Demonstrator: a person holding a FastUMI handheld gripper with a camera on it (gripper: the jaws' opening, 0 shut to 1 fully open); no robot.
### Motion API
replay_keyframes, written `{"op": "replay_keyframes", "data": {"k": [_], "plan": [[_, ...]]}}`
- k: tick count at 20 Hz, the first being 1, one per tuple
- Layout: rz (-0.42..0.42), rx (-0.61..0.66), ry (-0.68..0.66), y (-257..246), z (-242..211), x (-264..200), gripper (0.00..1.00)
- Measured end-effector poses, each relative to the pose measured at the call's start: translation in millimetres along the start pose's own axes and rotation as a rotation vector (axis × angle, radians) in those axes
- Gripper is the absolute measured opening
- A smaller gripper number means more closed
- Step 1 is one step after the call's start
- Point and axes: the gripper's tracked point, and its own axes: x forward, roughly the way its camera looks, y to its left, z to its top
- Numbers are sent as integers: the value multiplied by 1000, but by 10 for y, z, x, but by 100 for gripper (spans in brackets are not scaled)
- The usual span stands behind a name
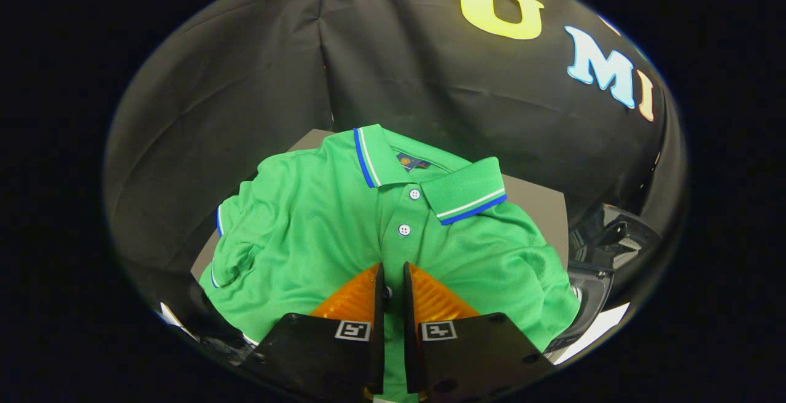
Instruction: Put the clothes into the washing machine and then close the washing machine lid.
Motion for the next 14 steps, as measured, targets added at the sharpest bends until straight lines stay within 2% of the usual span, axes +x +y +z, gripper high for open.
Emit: {"op": "replay_keyframes", "data": {"k": [3, 4, 9, 14], "plan": [[-4, -17, -20, -3, -11, -112, 16], [-6, -2, -30, 16, 13, -15, 1], [-6, -59, -49, 22, 25, -56, 2], [12, -82, -126, 25, 143, -216, 1]]}}
